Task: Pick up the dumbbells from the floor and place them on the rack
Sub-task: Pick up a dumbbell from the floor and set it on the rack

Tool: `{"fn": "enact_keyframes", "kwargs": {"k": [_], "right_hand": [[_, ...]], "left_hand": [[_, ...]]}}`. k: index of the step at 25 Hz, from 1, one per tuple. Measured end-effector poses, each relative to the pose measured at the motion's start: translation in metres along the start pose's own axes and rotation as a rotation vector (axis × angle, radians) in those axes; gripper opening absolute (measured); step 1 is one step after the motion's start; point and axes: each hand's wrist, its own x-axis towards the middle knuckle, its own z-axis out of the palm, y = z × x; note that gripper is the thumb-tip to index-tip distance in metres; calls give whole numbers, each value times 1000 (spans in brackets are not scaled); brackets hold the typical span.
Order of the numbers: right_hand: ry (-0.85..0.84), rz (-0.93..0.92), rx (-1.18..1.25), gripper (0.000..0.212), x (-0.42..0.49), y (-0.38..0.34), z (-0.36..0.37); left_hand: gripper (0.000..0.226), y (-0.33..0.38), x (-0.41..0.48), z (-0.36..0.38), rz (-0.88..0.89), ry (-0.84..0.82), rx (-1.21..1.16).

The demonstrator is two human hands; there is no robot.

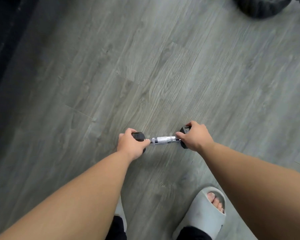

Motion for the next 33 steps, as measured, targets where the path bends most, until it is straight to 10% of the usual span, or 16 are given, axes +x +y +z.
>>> {"fn": "enact_keyframes", "kwargs": {"k": [8,23,33], "right_hand": [[78,10,214,35,-94,-30,-49],[400,-281,559,37,-489,-272,-318],[358,-332,817,55,-678,-320,-251]], "left_hand": [[49,47,-61,-96,109,10,54],[48,254,-422,-503,585,285,89],[56,177,-578,-638,783,426,284]]}}
